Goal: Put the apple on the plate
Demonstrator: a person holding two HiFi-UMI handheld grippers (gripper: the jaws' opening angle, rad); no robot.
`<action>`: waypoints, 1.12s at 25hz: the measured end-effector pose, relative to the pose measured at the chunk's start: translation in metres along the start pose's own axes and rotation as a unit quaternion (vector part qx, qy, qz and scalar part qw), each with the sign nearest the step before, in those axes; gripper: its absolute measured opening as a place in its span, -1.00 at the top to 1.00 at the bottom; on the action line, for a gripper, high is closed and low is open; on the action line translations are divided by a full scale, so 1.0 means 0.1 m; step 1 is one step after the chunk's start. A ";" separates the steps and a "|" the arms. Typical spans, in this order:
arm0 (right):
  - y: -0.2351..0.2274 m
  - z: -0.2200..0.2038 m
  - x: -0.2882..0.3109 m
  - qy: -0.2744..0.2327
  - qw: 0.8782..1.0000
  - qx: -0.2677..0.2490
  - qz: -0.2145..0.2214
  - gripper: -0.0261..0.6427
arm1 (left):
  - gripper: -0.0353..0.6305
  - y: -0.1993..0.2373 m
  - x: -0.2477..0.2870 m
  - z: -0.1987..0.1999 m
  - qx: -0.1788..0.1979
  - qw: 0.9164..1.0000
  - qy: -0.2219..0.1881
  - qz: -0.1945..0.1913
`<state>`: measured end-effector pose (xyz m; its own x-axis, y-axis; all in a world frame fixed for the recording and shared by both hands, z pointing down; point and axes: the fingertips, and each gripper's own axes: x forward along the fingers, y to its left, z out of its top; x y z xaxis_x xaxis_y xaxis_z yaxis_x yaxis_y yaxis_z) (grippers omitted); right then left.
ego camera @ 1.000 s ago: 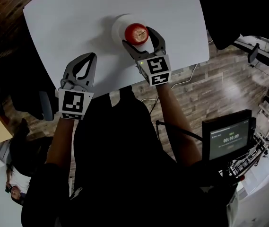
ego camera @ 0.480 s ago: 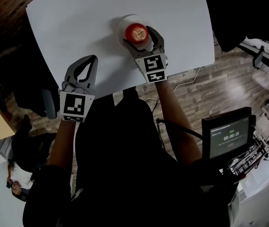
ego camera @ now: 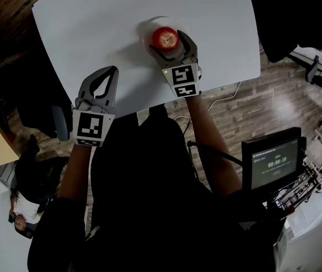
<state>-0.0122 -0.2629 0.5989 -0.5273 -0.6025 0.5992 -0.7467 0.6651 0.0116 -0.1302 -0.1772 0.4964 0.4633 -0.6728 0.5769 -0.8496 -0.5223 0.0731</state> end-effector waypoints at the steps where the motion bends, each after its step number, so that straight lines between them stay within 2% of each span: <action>1: 0.00 0.00 0.00 0.000 1.000 0.000 -0.001 -0.26 | 0.87 0.00 0.00 0.00 0.000 1.000 0.000 0.000; 7: -0.01 0.02 0.01 -0.002 1.000 -0.006 -0.007 -0.27 | 0.87 0.00 -0.01 0.02 0.006 1.000 0.004 0.000; 17: 0.01 0.00 0.03 0.009 1.000 -0.014 -0.005 -0.26 | 0.87 0.00 0.00 0.00 -0.009 1.000 -0.003 -0.001; 20: 0.02 -0.01 0.03 0.013 1.000 -0.017 -0.002 -0.26 | 0.87 0.00 0.00 0.01 0.002 1.000 0.000 -0.003; 28: 0.03 0.00 0.05 0.014 1.000 -0.015 0.002 -0.27 | 0.87 0.00 0.00 0.00 0.001 1.000 0.000 -0.001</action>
<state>-0.0169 -0.2638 0.6017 -0.5187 -0.5864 0.6221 -0.7312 0.6814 0.0326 -0.1303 -0.1772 0.4963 0.4656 -0.6712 0.5768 -0.8479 -0.5251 0.0734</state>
